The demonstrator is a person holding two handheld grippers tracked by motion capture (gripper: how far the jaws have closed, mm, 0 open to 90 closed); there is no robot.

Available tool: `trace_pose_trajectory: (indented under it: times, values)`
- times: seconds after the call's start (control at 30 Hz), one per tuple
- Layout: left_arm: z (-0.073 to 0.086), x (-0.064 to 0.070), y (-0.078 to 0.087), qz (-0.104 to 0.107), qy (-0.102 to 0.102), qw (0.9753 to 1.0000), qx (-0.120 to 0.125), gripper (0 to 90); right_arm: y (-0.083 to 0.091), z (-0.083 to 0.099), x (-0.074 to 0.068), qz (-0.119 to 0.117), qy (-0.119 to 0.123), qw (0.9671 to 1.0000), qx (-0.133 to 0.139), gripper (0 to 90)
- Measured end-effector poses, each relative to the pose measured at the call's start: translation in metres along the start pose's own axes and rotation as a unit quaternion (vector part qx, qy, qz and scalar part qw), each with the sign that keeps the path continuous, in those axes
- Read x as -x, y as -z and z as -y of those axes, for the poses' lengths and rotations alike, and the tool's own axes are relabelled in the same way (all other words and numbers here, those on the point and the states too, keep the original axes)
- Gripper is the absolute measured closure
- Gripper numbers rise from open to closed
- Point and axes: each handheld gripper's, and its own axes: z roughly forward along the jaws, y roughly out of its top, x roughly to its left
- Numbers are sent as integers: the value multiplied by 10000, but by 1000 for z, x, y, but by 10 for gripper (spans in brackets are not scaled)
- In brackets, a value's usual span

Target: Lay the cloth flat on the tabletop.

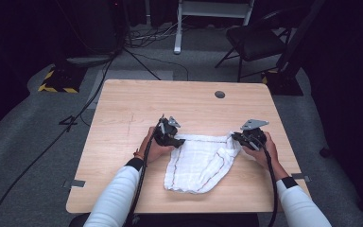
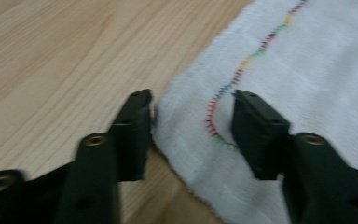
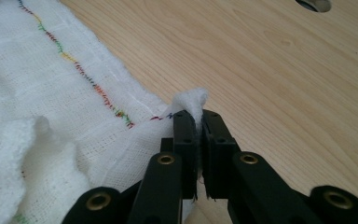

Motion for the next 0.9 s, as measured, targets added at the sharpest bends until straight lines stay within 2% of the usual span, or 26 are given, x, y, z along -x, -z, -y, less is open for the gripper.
trace_pose_trajectory:
  times: [0.03, 0.1, 0.17, 0.27, 0.37, 0.43, 0.5, 0.6, 0.7, 0.8, 0.9]
  values:
    - [0, 0, 1, 92, -46, 9999, -61, 614, 1, -1, 0, -23, 0, 10000, 17, 859]
    - [-1, -1, 3, 130, -103, 9998, -124, 730, 4, -2, 1, -40, -14, 10000, 73, 860]
    - [1, -2, 6, 134, -117, 9998, -106, 808, 8, -3, 3, -81, -64, 9998, 150, 860]
    - [-2, -3, 21, 18, -206, 9997, 110, 842, 17, -6, 6, -162, -143, 9993, 314, 862]
    - [-11, -1, 45, -104, -319, 9984, 454, 850, 27, -13, 4, -152, -44, 9990, 422, 862]
    - [-20, 4, 68, -256, -475, 9963, 673, 854, 37, -20, 3, -176, 1, 9981, 587, 862]
    - [-28, 7, 87, -353, -545, 9939, 887, 862, 46, -28, 2, -158, 35, 9971, 747, 862]
    - [-38, 15, 118, -505, -720, 9886, 1222, 862, 64, -42, 1, -135, 114, 9947, 1010, 862]
    - [-45, 23, 142, -555, -922, 9841, 1411, 865, 81, -53, -1, -112, 157, 9923, 1227, 862]
    - [-46, 29, 154, -623, -1098, 9816, 1436, 868, 96, -60, -3, -117, 178, 9899, 1403, 862]
    - [-46, 34, 163, -606, -1162, 9802, 1488, 869, 105, -63, -5, -97, 223, 9885, 1495, 862]
